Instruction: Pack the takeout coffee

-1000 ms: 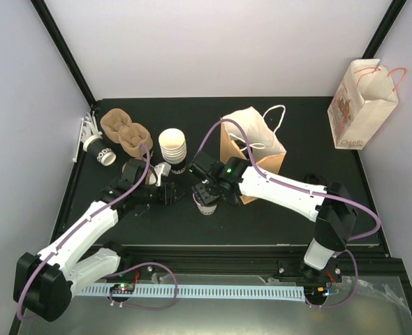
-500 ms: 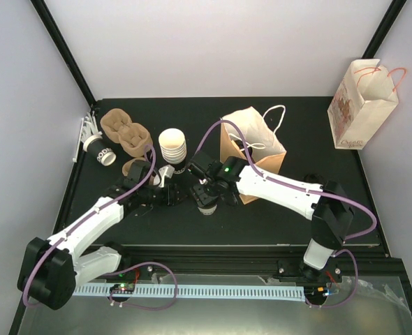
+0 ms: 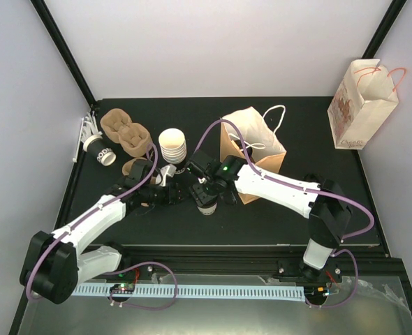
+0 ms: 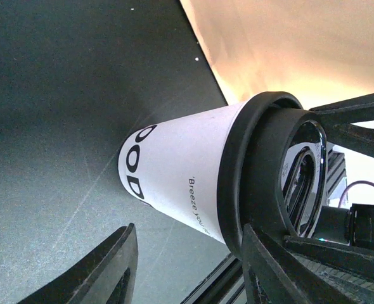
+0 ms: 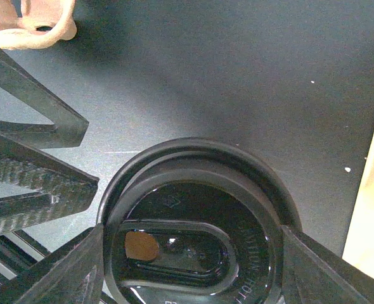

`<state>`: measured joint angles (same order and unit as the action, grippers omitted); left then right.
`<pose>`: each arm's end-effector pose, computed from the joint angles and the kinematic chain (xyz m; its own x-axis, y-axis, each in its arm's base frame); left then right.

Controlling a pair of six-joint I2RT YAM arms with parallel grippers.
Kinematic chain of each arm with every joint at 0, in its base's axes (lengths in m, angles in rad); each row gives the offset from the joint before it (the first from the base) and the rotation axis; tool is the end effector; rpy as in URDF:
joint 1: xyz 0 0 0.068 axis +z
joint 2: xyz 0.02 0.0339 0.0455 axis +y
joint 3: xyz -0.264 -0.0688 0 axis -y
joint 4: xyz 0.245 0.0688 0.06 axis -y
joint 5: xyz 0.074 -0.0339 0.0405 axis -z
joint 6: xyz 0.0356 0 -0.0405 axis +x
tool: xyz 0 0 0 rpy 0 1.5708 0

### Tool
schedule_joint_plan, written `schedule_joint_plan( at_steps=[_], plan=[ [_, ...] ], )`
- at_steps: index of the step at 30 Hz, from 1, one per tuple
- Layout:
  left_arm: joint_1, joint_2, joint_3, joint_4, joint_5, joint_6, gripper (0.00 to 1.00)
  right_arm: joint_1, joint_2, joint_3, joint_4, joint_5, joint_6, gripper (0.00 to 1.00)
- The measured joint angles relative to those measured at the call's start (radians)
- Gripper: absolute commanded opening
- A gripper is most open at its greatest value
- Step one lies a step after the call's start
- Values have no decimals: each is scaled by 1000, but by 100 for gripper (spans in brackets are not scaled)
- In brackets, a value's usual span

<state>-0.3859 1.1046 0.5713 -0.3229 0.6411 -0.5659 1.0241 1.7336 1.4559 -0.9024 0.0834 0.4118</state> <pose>0.1865 -0.0988 0.1990 -0.9471 -0.0790 -0.3109 0.1859 0.6547 -0.7327 0.1879 0.3030 0.2633 -0.7746 -0.5056 -0.3798 -0.5726 0.8157 0.0818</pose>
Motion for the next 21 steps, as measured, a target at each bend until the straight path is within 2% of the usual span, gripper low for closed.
schedule_joint_plan(
  at_steps=[17,21],
  plan=[
    [0,51,-8,111,79,-39,46,-30,-3,-18,15,-44,-23,64],
    [1,96,-8,147,102,-48,43,-43,-8,-29,25,-68,-32,63]
  ],
)
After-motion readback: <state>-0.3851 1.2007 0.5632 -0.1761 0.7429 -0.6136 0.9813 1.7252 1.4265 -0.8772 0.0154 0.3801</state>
